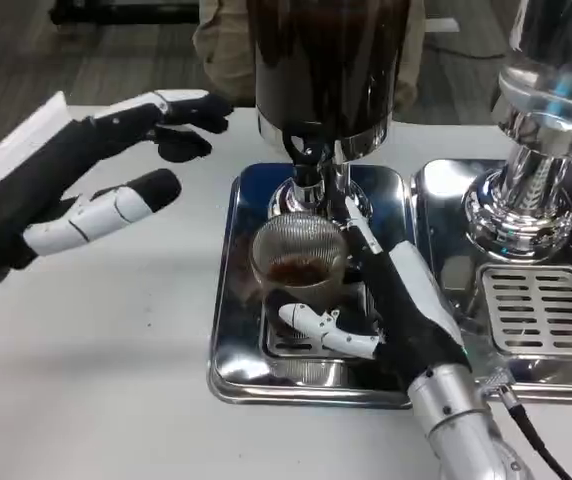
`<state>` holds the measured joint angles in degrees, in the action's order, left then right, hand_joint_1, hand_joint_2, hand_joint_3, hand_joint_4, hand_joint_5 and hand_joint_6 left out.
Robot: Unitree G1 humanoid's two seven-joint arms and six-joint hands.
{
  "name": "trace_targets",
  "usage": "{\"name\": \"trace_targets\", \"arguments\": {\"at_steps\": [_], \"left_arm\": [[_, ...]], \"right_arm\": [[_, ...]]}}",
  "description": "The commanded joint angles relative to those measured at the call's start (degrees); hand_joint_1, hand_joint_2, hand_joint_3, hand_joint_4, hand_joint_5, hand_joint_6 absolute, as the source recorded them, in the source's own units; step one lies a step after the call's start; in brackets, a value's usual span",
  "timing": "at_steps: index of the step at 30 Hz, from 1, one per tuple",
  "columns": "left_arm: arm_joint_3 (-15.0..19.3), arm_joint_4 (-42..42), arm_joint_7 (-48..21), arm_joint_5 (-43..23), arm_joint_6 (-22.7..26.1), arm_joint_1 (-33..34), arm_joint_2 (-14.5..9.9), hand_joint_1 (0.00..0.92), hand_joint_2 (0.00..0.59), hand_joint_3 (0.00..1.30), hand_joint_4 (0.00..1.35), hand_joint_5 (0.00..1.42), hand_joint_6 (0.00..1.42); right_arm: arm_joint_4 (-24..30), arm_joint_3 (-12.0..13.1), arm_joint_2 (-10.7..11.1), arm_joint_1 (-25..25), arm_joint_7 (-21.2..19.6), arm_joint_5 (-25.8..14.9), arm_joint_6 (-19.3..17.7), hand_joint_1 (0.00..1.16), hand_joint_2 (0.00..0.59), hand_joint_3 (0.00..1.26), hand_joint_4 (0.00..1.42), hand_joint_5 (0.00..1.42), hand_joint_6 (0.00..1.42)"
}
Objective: Grasp the cup under the faucet to collect the drink, then remove the cup.
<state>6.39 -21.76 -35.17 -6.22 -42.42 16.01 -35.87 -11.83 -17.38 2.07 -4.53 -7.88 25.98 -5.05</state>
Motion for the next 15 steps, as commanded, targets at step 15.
{"name": "trace_targets", "arguments": {"at_steps": [15], "left_arm": [[0.5,7.1,2.1,3.1,6.9,-7.3,0.0,0.0,0.135,0.27,0.27,0.35,0.32]], "right_arm": [[0.5,-1.6,-1.5,0.4,-7.1,4.7,2.6,0.65,0.195,0.32,0.31,0.4,0.49]]}}
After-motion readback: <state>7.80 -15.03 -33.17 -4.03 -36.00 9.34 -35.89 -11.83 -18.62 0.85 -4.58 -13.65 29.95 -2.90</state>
